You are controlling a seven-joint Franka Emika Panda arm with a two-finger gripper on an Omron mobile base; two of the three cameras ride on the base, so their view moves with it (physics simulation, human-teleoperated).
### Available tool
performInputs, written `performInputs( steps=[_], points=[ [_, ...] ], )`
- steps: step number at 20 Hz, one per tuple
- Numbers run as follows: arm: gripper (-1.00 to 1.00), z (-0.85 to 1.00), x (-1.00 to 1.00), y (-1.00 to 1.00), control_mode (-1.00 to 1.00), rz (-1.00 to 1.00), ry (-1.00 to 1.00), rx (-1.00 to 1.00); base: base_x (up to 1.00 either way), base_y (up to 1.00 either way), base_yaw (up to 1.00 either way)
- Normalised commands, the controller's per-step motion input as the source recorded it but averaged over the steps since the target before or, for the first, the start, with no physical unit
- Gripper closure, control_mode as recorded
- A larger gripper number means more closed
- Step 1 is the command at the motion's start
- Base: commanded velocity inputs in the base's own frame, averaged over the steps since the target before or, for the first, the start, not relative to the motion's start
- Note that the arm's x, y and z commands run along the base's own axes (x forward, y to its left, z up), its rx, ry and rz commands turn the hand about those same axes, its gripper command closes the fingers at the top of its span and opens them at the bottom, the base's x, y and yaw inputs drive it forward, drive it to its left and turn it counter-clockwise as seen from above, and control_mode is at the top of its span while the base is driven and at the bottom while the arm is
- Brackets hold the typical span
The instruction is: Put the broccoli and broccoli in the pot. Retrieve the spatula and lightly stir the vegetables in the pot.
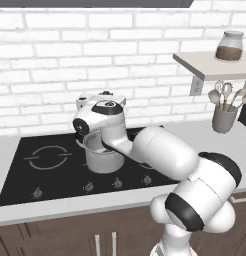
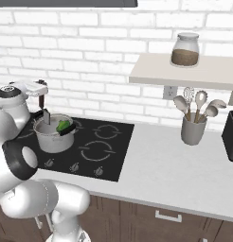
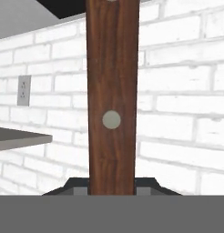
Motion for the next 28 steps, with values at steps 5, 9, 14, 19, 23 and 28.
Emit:
performInputs(
  steps=[5, 9, 14, 19, 23, 28],
  points=[
    [1.0, 0.04, -0.1, 0.0, -1.0, 0.0, 0.0, 0.0, 0.0, 0.0, 0.0],
    [1.0, -0.12, 0.0, 0.0, -1.0, 0.0, 0.0, 0.0, 0.0, 0.0, 0.0],
    [1.0, -0.04, -0.05, 0.0, -1.0, 0.0, 0.0, 0.0, 0.0, 0.0, 0.0],
    [1.0, 0.0, -0.38, 0.0, -1.0, 0.01, 0.02, 0.0, 0.0, 0.0, 0.0],
    [1.0, -0.17, -0.18, 0.01, -1.0, 0.01, 0.07, -0.01, 0.0, 0.0, 0.0],
    [1.0, -0.28, 0.26, 0.0, -1.0, 0.01, 0.03, 0.0, 0.0, 0.0, 0.0]
  ],
)
